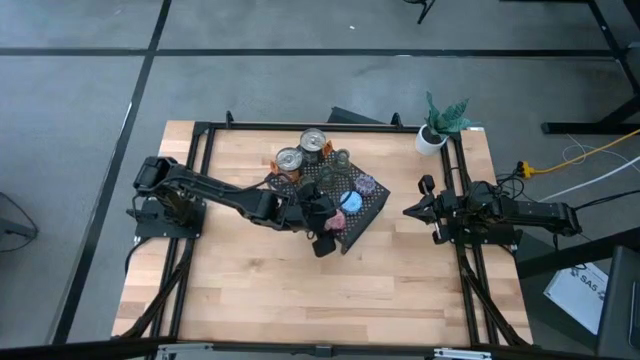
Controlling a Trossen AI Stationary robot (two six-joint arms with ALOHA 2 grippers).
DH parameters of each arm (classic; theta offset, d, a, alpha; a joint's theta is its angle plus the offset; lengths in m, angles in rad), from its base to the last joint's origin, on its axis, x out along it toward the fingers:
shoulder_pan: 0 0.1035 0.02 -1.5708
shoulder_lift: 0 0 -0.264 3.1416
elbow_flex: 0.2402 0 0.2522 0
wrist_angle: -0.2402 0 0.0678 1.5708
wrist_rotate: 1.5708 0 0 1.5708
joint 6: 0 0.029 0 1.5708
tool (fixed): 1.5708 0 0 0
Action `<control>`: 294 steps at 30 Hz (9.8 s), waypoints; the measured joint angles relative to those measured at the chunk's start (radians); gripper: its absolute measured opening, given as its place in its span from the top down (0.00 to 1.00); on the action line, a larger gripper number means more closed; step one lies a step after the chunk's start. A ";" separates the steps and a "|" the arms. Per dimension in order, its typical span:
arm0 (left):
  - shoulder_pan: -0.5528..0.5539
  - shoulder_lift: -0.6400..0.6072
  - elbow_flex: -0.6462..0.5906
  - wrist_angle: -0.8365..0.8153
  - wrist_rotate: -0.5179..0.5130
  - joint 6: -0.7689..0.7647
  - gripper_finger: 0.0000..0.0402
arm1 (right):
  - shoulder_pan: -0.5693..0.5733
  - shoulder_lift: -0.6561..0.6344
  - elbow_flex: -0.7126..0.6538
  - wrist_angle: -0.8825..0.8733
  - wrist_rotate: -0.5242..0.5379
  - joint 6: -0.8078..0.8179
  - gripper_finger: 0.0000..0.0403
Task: Pick & Place candle stick holders
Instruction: Put the red scented candle on the shelf, then return to Home Position
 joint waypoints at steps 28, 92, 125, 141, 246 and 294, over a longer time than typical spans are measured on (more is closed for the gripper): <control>0.000 0.000 0.000 0.006 -0.018 0.005 0.26 | 0.000 0.000 0.000 0.000 0.000 0.000 0.96; -0.001 0.001 -0.001 0.022 -0.070 -0.006 0.14 | 0.000 0.000 0.000 0.000 0.000 0.000 0.96; -0.106 -0.020 0.168 -0.009 -0.001 0.085 0.45 | 0.000 0.000 0.000 0.000 0.000 0.000 0.96; -0.114 -0.181 0.171 -0.052 0.042 0.242 0.78 | 0.000 0.000 0.000 0.000 0.000 0.000 0.96; 0.216 -1.361 -1.356 0.644 0.484 0.286 1.00 | 0.000 0.000 0.000 0.000 0.000 0.000 0.96; 0.215 -1.715 -1.356 0.416 0.467 0.255 0.99 | 0.000 0.000 0.000 0.000 0.000 0.000 0.96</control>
